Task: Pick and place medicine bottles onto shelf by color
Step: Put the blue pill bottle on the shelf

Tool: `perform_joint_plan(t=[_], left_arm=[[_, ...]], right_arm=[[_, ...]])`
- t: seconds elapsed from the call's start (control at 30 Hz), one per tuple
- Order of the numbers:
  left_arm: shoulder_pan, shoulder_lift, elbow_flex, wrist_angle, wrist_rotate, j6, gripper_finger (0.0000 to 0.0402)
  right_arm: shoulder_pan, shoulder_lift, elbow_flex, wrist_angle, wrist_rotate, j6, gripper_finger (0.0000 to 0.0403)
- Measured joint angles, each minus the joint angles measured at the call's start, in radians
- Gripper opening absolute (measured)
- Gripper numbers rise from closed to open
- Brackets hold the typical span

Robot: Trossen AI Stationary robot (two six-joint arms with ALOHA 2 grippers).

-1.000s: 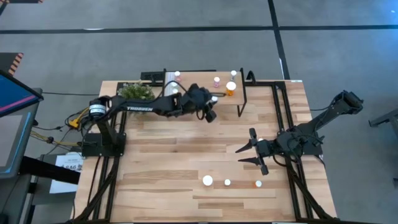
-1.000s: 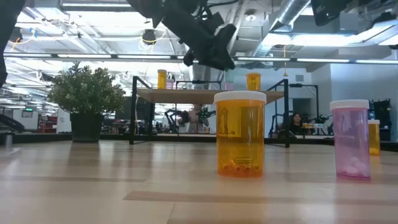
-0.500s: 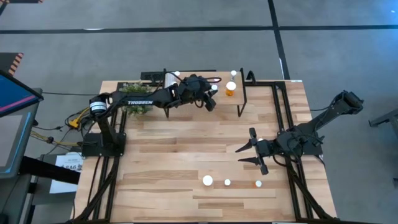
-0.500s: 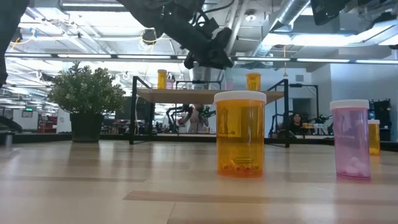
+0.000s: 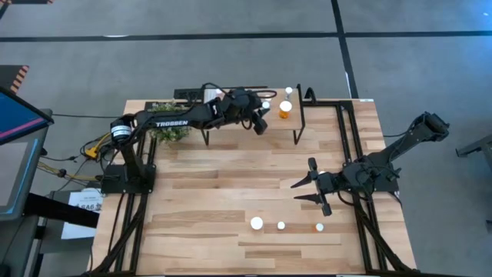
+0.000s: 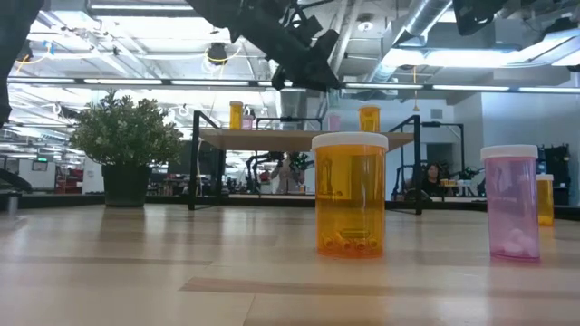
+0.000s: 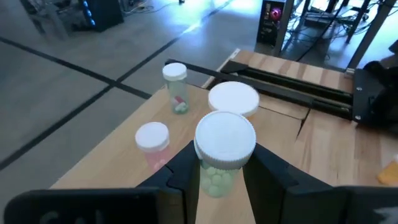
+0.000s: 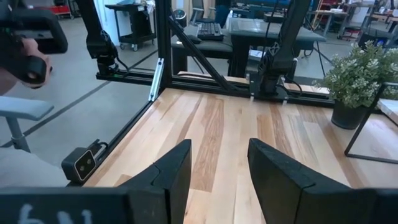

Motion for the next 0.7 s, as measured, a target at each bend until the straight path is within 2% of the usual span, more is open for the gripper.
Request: perform_joint_plan(t=[0.7], left_arm=[[-0.004, 0.107, 0.001, 0.013, -0.013, -0.019, 0.0089]], right_arm=[[0.000, 0.000, 0.000, 0.000, 0.005, 0.003, 0.0179]])
